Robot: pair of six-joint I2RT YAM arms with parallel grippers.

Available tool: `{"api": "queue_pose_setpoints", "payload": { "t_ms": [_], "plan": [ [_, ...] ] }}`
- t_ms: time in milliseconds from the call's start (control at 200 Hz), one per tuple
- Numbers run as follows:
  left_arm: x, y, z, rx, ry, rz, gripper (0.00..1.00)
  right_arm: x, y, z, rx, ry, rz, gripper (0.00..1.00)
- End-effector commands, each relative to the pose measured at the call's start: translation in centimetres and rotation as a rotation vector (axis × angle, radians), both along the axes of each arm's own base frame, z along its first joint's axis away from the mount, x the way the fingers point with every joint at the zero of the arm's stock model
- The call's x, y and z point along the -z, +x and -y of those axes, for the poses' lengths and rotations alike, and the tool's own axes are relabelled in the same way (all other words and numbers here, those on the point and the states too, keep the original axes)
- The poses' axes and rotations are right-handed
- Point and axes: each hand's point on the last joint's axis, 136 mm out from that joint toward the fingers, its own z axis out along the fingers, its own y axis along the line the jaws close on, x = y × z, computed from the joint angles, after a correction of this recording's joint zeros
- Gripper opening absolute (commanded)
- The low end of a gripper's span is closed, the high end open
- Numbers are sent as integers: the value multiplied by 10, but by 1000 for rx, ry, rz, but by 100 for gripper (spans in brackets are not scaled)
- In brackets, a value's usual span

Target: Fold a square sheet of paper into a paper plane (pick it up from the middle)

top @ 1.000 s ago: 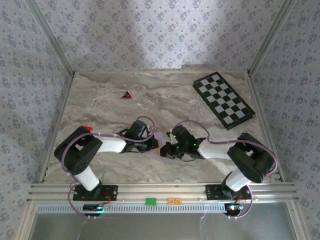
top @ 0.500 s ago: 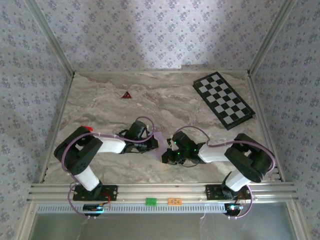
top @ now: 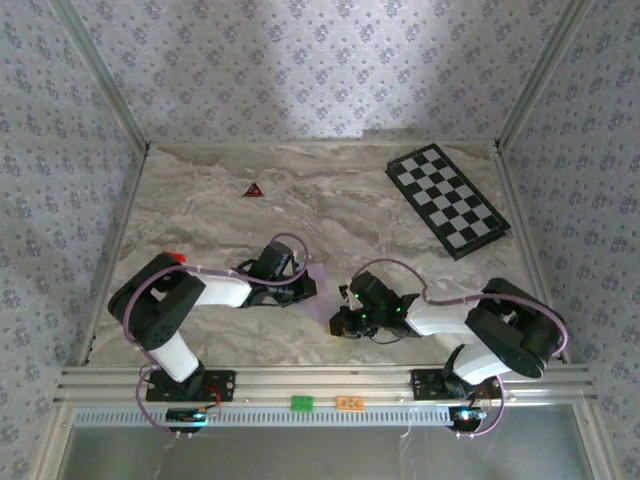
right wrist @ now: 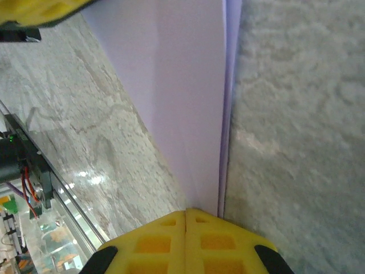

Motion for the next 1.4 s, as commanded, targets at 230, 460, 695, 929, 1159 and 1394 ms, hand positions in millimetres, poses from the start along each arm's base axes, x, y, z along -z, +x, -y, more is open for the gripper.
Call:
{"api": "queue_pose_setpoints", "payload": {
  "t_ms": [230, 460, 695, 929, 1159, 1394],
  "plan": [
    [43, -16, -34, -56, 159, -99, 0, -16, -3, 28, 50, -62, 4, 0],
    [40, -16, -31, -53, 148, -98, 0, -45, 44, 10, 146, 29, 48, 0],
    [41, -16, -31, -51, 151, -101, 0, -39, 59, -20, 107, 26, 15, 0],
    [38, -14, -29, -47, 145, -97, 0, 10, 39, -9, 90, -107, -84, 0],
    [8, -1, -15, -27, 96, -45, 0, 45, 14, 22, 104, -224, -140, 0],
    [-41, 1, -2, 21, 35, 40, 0, 43, 17, 25, 122, -221, -133, 0]
  ]
}}
